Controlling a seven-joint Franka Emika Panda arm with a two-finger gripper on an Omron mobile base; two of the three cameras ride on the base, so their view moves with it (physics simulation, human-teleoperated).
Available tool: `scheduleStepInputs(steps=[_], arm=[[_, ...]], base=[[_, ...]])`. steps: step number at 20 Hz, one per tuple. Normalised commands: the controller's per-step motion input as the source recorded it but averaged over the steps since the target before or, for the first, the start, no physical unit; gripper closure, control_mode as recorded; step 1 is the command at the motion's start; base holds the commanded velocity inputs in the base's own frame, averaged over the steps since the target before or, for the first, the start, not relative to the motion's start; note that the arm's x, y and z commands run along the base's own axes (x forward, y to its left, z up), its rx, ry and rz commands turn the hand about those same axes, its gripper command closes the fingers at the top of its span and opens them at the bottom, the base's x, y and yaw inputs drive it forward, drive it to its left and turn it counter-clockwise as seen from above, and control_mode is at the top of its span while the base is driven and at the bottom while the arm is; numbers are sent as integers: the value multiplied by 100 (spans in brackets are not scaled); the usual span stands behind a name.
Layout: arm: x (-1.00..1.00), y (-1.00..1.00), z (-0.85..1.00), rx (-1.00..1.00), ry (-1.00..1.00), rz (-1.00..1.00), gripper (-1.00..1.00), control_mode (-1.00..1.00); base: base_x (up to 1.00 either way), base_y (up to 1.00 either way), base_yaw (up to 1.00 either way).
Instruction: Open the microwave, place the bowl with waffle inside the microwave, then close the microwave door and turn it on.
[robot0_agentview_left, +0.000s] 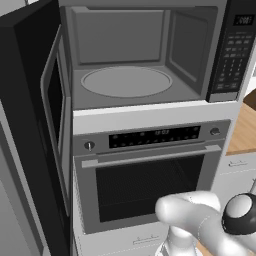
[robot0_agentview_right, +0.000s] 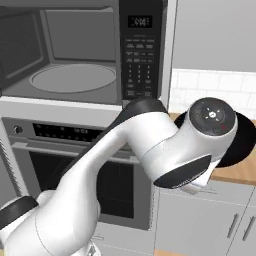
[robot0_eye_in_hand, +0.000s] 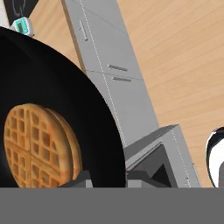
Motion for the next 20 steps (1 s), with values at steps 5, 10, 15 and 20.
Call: scheduleStepInputs(steps=[5, 10, 15, 20], arm=[[-40, 91, 22, -5, 0, 0, 100, -100], [-34, 77, 20, -3, 0, 0, 100, -100], [-26, 69, 21, -1, 0, 0, 100, -100], [-12, 63, 23, 0, 0, 1, 100, -100]], base=[[0, 0, 0], [0, 0, 0], [0, 0, 0], [0, 0, 0]])
